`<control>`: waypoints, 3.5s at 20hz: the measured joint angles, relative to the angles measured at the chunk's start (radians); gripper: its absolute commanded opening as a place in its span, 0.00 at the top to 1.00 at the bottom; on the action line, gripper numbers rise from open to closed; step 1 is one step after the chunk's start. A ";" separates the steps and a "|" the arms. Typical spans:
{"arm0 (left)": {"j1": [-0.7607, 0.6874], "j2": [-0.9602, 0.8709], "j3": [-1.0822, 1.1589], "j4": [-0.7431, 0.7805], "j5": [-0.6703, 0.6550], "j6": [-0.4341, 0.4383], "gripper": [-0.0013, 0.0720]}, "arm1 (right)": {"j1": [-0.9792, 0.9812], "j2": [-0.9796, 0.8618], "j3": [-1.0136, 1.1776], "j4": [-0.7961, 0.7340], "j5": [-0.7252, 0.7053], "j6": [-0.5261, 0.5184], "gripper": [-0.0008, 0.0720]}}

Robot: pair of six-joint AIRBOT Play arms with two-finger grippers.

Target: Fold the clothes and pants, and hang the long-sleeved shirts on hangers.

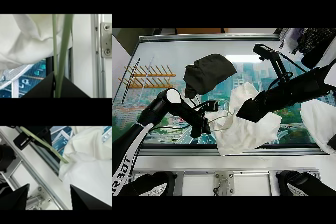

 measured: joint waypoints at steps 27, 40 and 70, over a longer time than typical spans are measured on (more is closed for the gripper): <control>0.000 0.000 0.000 -0.001 -0.006 0.000 0.97 | -0.639 0.040 -0.288 0.373 0.156 -0.866 0.23; 0.000 0.000 0.000 -0.002 -0.009 0.000 0.96 | -1.007 -0.025 -0.752 0.563 0.225 -1.394 0.23; 0.001 0.000 0.000 0.003 -0.017 0.000 0.96 | -0.734 -0.143 -0.781 0.576 0.228 -1.439 0.23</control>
